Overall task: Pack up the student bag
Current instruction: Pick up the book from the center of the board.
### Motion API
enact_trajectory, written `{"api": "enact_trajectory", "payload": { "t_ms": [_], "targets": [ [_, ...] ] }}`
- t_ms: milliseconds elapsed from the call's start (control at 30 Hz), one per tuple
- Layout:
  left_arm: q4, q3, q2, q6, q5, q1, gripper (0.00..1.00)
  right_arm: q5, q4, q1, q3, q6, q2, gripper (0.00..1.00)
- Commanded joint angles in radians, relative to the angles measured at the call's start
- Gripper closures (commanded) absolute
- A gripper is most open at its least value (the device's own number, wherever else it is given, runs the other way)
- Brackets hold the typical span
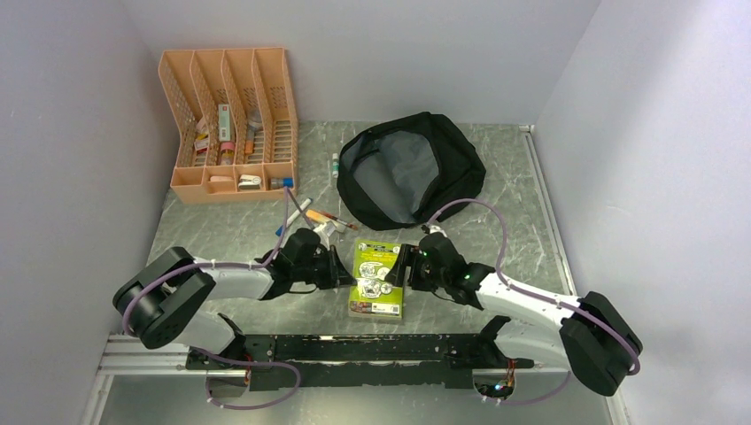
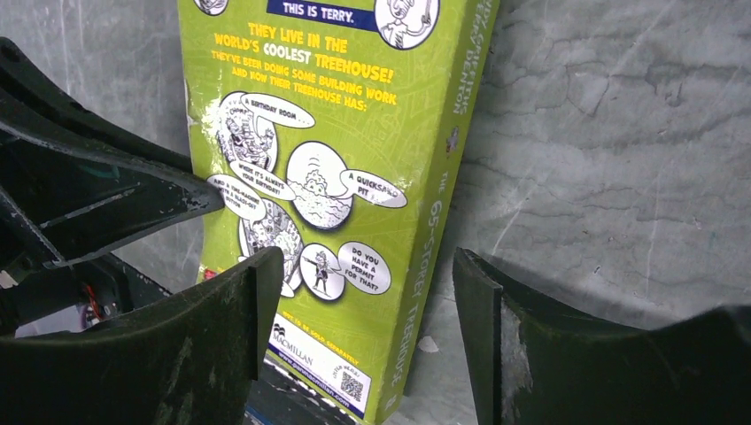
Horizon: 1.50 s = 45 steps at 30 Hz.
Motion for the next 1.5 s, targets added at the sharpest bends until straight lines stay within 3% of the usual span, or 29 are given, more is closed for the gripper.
{"api": "enact_trajectory", "payload": {
  "t_ms": [0,233,400,533,600,700,867,1000,1133,1233,1467],
  "targets": [
    [-0.039,-0.103,0.07,-0.021,-0.008,-0.01,0.95,0.036,0.002,0.005,-0.017,0.041,0.015,0.25],
    [-0.001,-0.122,0.114,-0.033,-0.014,-0.01,0.95,0.034,0.062,0.003,-0.079,0.166,0.022,0.22],
    [0.004,-0.111,0.14,-0.019,-0.01,-0.011,0.95,-0.034,0.241,0.004,-0.165,0.274,0.036,0.22],
    [0.012,-0.083,0.172,0.012,0.008,-0.01,0.95,-0.132,0.489,0.004,-0.244,0.328,0.067,0.26],
    [0.009,-0.066,0.186,0.027,0.013,-0.01,0.95,-0.176,0.626,0.004,-0.277,0.335,0.085,0.29],
    [-0.004,-0.04,0.197,0.046,0.018,-0.01,0.95,-0.214,0.7,0.003,-0.276,0.315,0.107,0.32],
    [-0.037,-0.015,0.184,0.063,0.007,-0.01,0.95,-0.198,0.629,0.004,-0.244,0.267,0.065,0.49],
    [-0.107,0.013,0.122,0.065,-0.033,-0.007,0.91,-0.138,0.424,0.006,-0.18,0.115,-0.037,0.64],
    [-0.211,0.068,0.021,0.082,-0.091,0.0,0.69,-0.061,0.228,0.005,-0.088,-0.047,-0.141,0.83],
    [-0.346,0.149,-0.08,0.15,-0.13,0.005,0.58,-0.032,0.144,0.005,-0.031,-0.158,-0.2,0.86],
    [-0.689,0.458,-0.306,0.486,-0.3,0.015,0.4,-0.036,-0.058,0.005,0.171,-0.539,-0.243,0.93]
  ]
}}
